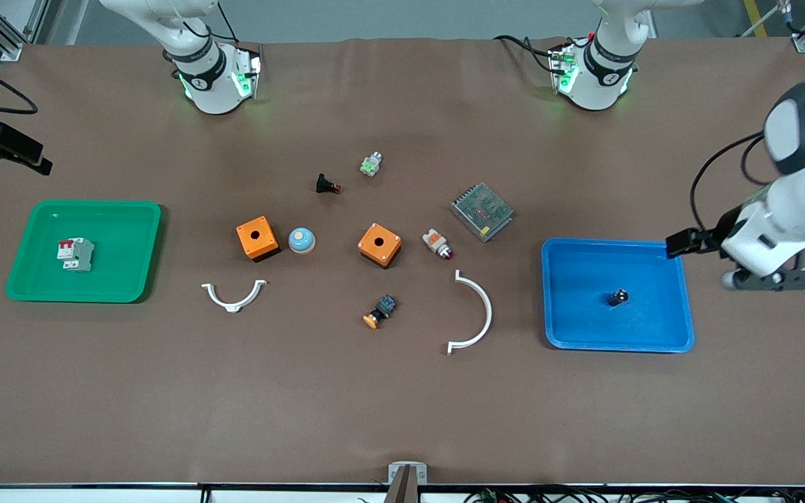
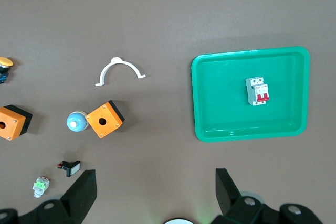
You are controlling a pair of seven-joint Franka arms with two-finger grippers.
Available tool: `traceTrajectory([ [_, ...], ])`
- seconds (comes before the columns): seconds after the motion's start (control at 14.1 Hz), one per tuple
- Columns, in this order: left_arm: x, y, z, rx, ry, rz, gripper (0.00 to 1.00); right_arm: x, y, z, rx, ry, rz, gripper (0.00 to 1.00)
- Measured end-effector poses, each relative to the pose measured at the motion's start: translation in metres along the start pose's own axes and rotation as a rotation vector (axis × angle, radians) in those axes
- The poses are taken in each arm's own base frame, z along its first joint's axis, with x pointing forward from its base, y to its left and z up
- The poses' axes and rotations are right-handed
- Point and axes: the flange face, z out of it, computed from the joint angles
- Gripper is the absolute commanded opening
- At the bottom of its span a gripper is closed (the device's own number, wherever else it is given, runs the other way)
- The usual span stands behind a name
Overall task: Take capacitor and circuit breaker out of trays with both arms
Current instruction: 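Reach the capacitor with the left gripper while the right gripper reaches the breaker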
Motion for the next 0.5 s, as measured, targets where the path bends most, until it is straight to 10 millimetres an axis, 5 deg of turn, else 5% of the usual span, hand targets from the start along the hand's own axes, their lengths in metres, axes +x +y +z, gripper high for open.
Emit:
traceTrajectory([
  [0.21,0.006,0.001,0.066,-0.004,0.035,0.002,0.98,0.016,0.006,0.025,-0.028,-0.045,0.009,1.0],
  [0.5,0.001,0.001,0.152,-0.01,0.083,0.001,0.82,0.06,0.046,0.093,-0.093,-0.112,0.061,1.0],
])
